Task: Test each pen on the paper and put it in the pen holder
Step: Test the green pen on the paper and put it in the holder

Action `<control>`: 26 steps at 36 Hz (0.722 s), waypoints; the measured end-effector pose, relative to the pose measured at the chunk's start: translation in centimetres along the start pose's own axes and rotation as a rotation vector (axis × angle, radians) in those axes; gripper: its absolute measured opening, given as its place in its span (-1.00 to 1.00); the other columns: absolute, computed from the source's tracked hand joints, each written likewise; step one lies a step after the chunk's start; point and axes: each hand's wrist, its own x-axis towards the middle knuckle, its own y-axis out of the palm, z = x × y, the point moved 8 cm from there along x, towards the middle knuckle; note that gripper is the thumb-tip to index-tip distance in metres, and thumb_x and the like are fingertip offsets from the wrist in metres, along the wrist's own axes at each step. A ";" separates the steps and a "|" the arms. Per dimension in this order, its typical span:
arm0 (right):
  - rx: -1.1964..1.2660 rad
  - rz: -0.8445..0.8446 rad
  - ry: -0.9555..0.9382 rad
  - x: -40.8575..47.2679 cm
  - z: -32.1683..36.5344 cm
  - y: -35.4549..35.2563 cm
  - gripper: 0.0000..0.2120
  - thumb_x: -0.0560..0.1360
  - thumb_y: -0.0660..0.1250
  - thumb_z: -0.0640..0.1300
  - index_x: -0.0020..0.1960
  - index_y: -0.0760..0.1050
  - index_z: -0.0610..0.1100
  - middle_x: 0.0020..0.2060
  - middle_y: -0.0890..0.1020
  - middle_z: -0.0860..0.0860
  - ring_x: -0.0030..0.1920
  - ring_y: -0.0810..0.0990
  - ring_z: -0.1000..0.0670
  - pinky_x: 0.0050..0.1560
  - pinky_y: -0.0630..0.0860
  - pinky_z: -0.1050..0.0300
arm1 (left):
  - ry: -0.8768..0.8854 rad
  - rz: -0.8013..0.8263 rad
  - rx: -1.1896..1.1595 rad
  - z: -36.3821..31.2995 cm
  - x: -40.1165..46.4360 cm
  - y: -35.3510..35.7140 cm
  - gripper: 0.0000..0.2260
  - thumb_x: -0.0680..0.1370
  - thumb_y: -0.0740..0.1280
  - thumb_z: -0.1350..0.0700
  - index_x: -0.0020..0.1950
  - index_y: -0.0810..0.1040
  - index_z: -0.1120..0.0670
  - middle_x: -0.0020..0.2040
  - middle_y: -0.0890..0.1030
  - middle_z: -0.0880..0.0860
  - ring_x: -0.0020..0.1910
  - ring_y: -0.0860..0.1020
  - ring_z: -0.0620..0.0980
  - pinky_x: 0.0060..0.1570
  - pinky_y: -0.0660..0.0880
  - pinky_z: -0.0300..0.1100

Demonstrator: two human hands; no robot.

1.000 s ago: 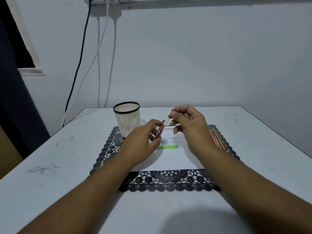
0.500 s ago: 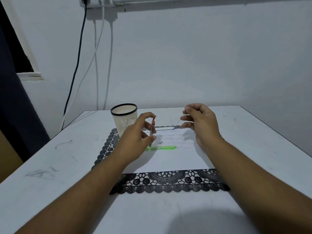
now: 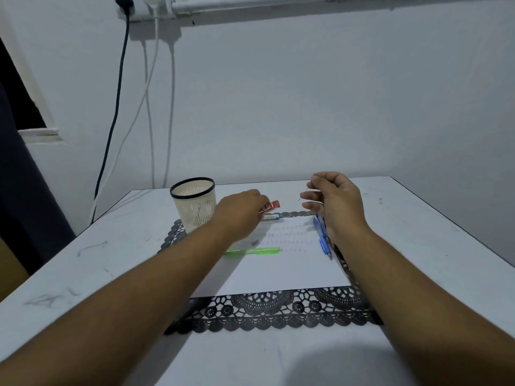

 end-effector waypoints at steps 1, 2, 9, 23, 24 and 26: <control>-0.001 0.002 -0.004 0.1 0.1 -0.1 -0.96 0.62 0.36 -0.28 0.03 0.59 -0.21 -0.14 0.65 -0.13 -0.22 0.68 -0.08 -0.23 0.68 0.08 | 0.015 0.029 0.029 0.1 0.6 0.8 -0.82 0.64 0.26 0.08 0.20 0.58 -0.03 0.07 0.53 -0.03 0.02 0.57 0.08 -0.11 0.53 -0.04; 0.003 0.005 -0.008 0.3 0.2 -0.1 -0.96 0.61 0.37 -0.28 0.02 0.59 -0.20 -0.15 0.65 -0.13 -0.22 0.68 -0.08 -0.23 0.67 0.08 | 0.025 0.058 0.055 0.2 1.1 1.6 -0.83 0.64 0.25 0.09 0.16 0.60 -0.02 0.06 0.52 -0.03 0.00 0.56 0.07 -0.14 0.51 -0.06; 0.013 -0.014 -0.011 1.2 0.5 -0.9 -0.96 0.59 0.40 -0.26 0.01 0.62 -0.18 -0.18 0.67 -0.08 -0.24 0.63 -0.02 -0.18 0.62 0.12 | 0.104 0.130 0.195 -0.1 3.3 4.7 -0.69 0.68 0.16 -0.19 0.07 0.59 -0.03 0.01 0.50 -0.03 -0.03 0.56 0.07 -0.23 0.41 -0.10; -0.025 0.035 0.004 1.1 0.1 0.0 -0.97 0.59 0.38 -0.29 0.01 0.60 -0.21 -0.18 0.65 -0.11 -0.22 0.67 -0.05 -0.18 0.67 0.09 | 0.002 -0.031 -0.038 0.0 1.5 0.7 -0.73 0.68 0.22 0.05 0.37 0.51 -0.05 0.29 0.52 -0.08 0.26 0.50 0.02 0.07 0.54 0.03; -0.031 0.045 0.003 1.0 0.2 0.2 -0.97 0.60 0.38 -0.29 0.01 0.59 -0.21 -0.17 0.65 -0.11 -0.22 0.67 -0.06 -0.20 0.67 0.09 | 0.005 -0.064 -0.093 0.1 0.8 -0.3 -0.75 0.68 0.22 0.05 0.33 0.53 -0.06 0.25 0.55 -0.09 0.23 0.52 0.02 0.07 0.55 0.03; -0.051 0.077 0.003 0.8 0.2 0.9 -0.97 0.60 0.37 -0.29 0.02 0.58 -0.22 -0.17 0.64 -0.12 -0.22 0.68 -0.08 -0.23 0.67 0.08 | 0.028 -0.080 -0.159 0.5 -0.9 -1.7 -0.80 0.68 0.21 0.05 0.24 0.57 -0.06 0.13 0.59 -0.08 0.10 0.56 0.00 0.02 0.56 0.02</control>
